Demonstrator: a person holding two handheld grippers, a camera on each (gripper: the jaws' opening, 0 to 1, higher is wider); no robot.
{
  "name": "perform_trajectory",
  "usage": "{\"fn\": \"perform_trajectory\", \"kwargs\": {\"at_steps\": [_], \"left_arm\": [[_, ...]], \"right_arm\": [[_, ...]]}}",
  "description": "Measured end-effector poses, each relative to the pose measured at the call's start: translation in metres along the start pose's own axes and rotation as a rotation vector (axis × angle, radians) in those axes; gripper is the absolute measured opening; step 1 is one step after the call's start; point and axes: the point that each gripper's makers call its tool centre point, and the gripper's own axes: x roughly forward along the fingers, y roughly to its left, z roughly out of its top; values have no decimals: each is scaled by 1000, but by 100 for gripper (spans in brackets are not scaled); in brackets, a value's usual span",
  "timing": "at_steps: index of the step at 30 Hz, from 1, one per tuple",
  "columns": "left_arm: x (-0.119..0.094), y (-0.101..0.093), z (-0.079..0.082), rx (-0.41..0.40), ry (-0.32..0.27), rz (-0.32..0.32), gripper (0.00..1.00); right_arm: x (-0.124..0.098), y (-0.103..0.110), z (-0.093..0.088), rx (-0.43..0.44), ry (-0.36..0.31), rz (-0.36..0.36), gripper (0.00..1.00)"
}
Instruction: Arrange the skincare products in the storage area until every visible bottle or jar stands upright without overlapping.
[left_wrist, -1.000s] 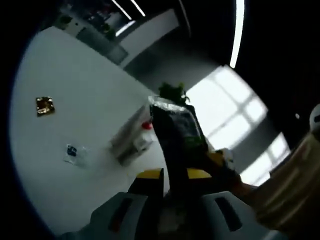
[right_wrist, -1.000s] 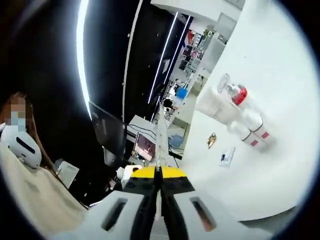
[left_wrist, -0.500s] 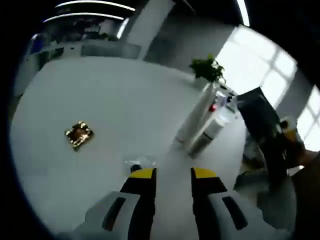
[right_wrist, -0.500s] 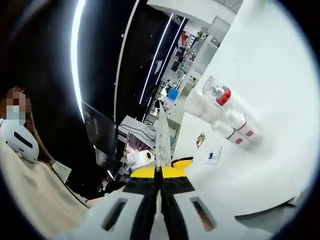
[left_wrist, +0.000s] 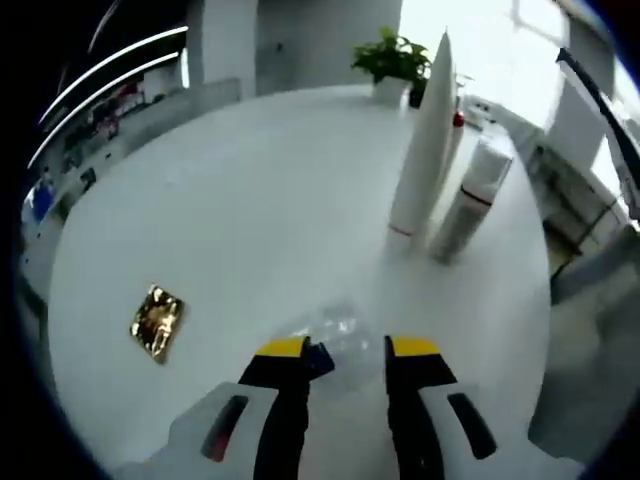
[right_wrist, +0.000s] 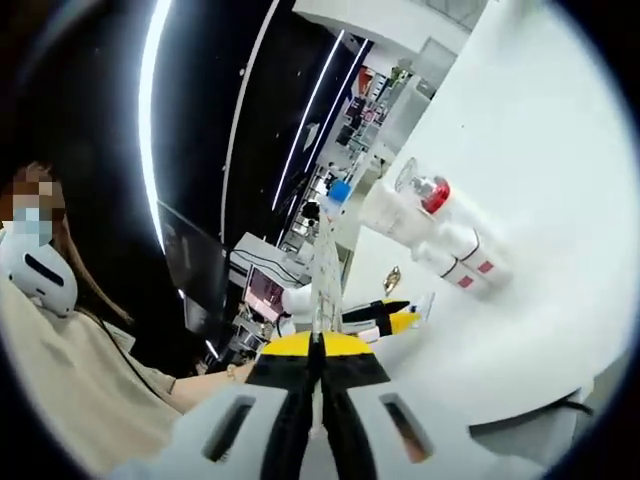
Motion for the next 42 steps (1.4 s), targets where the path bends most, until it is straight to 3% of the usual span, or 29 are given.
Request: {"fn": "perform_trajectory", "kwargs": {"at_steps": [4,11,14,24,36,37,40,42], "left_arm": [[5,9,-7,28,32,29,28],[7,12,-8,15,30,29,28],[6,18,-12,10,39,61,28],[-18,53,-37,-107,67,194,28],[-32,62,-51,-143,60,219,30],[-33,62,-50,-142,54,222,32],[-39,54,-34,-176,-43,186,28],[-47,47,-29,-186,-66,168,29]], "right_arm": [[0,-1,-1,3,-3,-2,1],[1,-3,-1,5,-1,-6,1],[2,-3,-1,2,4,-6,1],[3,-4,-4,7,19,-5,1],[5,-4,-6,0,32,-13,1],[5,-4,-6,-1,33,-14,1],[7,-5,-7,-2,37,-21,1],[8,-5,-8,-7,44,-28,1]]}}
